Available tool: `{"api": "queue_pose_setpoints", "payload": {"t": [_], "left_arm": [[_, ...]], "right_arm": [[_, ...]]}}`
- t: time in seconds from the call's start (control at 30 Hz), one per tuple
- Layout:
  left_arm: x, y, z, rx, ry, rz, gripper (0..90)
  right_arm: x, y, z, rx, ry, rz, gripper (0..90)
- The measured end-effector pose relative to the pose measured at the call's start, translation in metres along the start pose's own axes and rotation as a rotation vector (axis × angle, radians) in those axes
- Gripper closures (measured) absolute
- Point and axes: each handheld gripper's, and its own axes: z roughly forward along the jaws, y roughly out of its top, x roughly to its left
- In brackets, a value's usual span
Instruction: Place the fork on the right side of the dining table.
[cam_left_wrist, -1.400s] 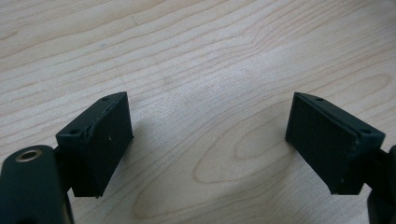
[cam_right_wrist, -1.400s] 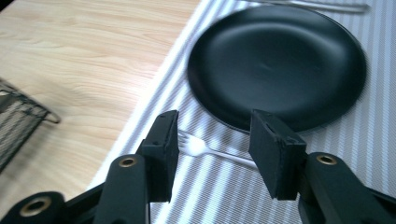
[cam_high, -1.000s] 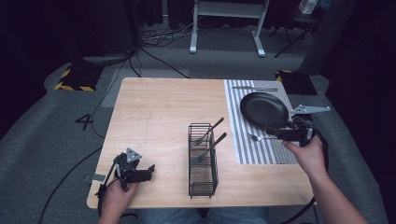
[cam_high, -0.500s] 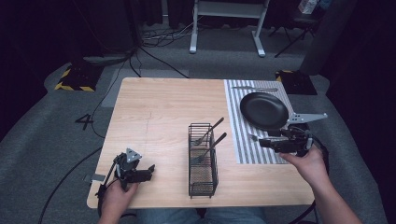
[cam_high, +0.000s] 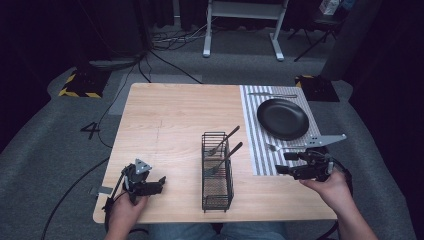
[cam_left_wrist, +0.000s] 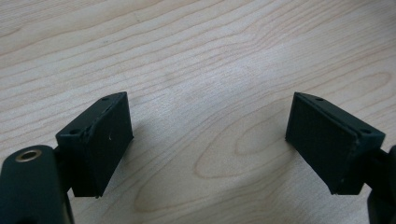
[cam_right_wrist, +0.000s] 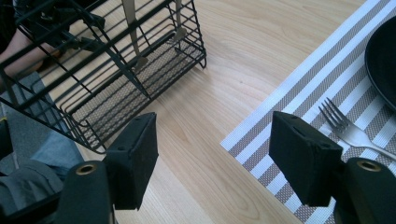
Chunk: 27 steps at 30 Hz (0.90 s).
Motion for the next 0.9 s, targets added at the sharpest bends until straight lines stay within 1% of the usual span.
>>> {"api": "queue_pose_setpoints", "payload": {"t": [0.13,0.17,0.3,0.4,0.5,0.57,0.73,0.8,0.9], "left_arm": [[0.000,0.000,0.000,0.000,0.000,0.000,14.7],[0.000,0.000,0.000,0.000,0.000,0.000,14.8],[0.000,0.000,0.000,0.000,0.000,0.000,14.7],[0.000,0.000,0.000,0.000,0.000,0.000,14.7],[0.000,0.000,0.000,0.000,0.000,0.000,14.7],[0.000,0.000,0.000,0.000,0.000,0.000,14.7],[0.000,0.000,0.000,0.000,0.000,0.000,14.7],[0.000,0.000,0.000,0.000,0.001,0.000,14.7],[0.000,0.000,0.000,0.000,0.000,0.000,14.7]], "right_arm": [[-0.001,-0.013,0.008,-0.011,-0.012,-0.008,32.6],[-0.001,-0.016,0.011,-0.006,-0.016,-0.011,32.4],[-0.002,-0.026,0.022,-0.005,-0.030,-0.034,32.5],[-0.004,-0.033,0.031,-0.007,-0.024,-0.027,32.5],[-0.004,-0.040,0.040,-0.005,-0.024,-0.031,32.6],[-0.005,-0.044,0.046,-0.002,-0.017,-0.026,32.8],[-0.008,-0.053,0.061,0.009,-0.016,-0.012,32.8],[-0.008,-0.055,0.065,0.014,-0.027,-0.013,32.8],[-0.008,-0.059,0.072,0.020,-0.054,-0.030,33.6]]}}
